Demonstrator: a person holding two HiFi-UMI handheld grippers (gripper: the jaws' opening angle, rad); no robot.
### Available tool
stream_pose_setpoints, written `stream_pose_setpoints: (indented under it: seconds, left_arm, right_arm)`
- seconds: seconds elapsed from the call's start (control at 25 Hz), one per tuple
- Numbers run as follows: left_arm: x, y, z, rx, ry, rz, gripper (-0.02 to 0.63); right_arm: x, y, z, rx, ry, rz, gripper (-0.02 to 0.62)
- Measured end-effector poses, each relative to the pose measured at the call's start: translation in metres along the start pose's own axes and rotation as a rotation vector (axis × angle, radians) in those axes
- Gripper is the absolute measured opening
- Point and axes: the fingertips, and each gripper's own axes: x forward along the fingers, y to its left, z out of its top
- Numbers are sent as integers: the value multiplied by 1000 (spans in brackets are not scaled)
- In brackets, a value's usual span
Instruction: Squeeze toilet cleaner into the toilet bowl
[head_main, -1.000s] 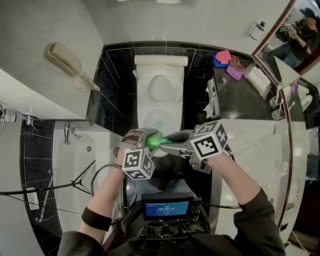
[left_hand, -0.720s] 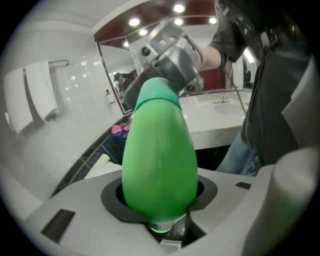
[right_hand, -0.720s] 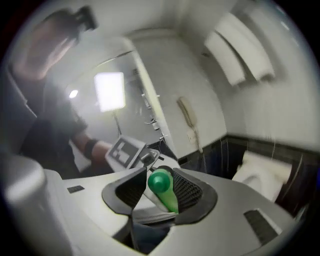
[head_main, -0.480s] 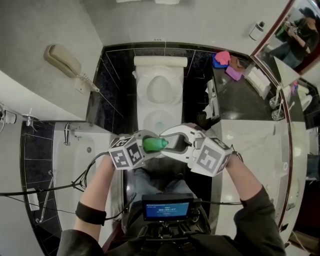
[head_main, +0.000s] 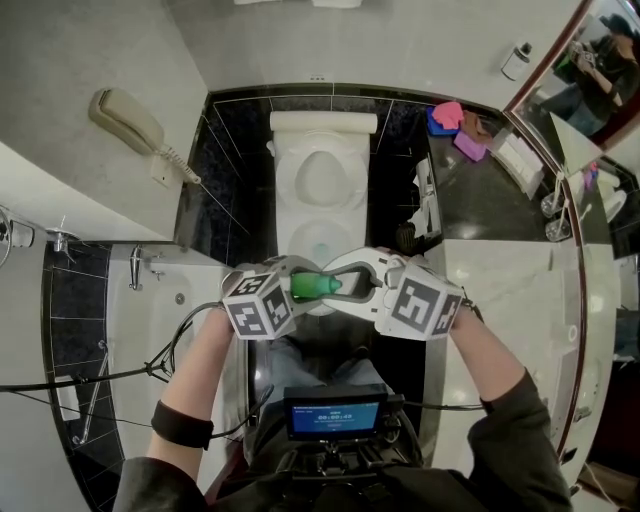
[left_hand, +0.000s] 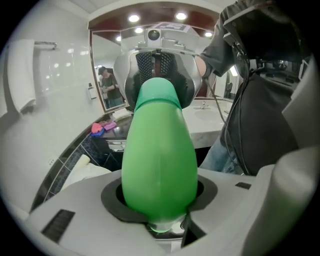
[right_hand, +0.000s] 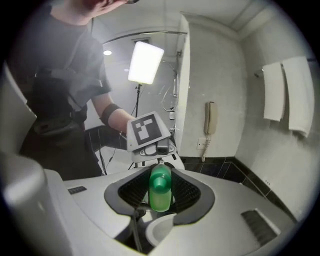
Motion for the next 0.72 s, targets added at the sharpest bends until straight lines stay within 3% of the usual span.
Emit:
stream_pose_setpoints:
  seconds: [0.32,0.56,0.72]
  left_arm:
    - [13,17,-4,22,56,239,181]
    - [13,26,2,92,102,417,181]
    - [10,33,6,137,140,525,181]
  right_arm:
    - [-2,-14,-24,498,-62,-7,149]
    - [-12,-13,-30,847,-136,57,149]
    - [-16,-13,-34,1001,-166,76,149]
